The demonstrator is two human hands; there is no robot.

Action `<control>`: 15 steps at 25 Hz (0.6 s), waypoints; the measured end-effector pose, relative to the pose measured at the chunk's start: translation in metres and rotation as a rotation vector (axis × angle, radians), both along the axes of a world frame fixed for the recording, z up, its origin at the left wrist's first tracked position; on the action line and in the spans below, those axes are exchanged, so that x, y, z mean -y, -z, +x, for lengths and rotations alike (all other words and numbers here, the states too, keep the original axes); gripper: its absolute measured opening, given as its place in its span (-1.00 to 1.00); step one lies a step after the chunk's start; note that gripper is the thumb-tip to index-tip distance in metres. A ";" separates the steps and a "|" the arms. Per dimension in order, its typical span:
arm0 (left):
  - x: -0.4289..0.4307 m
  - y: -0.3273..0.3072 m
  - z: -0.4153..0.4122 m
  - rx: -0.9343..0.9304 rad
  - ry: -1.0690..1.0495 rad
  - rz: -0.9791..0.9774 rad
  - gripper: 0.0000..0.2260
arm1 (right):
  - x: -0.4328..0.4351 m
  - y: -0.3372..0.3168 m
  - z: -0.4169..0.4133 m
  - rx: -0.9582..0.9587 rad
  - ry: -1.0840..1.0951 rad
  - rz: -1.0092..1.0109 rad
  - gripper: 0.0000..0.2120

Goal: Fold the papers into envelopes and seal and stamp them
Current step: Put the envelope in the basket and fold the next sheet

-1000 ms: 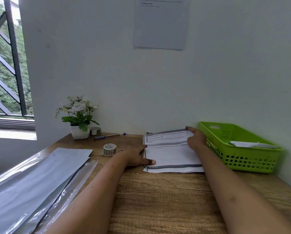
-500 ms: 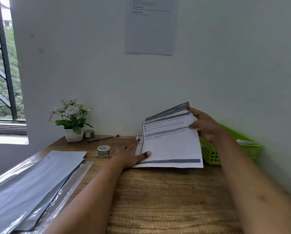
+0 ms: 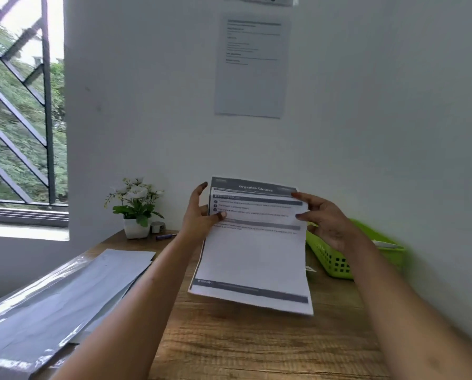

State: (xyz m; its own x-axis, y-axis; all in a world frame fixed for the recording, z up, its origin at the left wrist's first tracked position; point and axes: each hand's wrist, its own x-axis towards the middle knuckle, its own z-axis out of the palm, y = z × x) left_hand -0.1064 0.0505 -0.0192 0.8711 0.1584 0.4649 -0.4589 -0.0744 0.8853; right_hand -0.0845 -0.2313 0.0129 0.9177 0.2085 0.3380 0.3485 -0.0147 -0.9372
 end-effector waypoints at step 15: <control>0.002 0.022 -0.008 -0.012 -0.550 0.782 -0.73 | -0.034 0.044 0.016 0.306 0.329 -0.323 -0.95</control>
State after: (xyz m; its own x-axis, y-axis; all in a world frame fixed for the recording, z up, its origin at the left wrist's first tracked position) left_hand -0.1140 0.0489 -0.0410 0.7726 0.1950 0.6042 -0.1750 -0.8494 0.4980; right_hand -0.0681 -0.1975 -0.0315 0.8219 0.0646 0.5660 0.5328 -0.4388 -0.7236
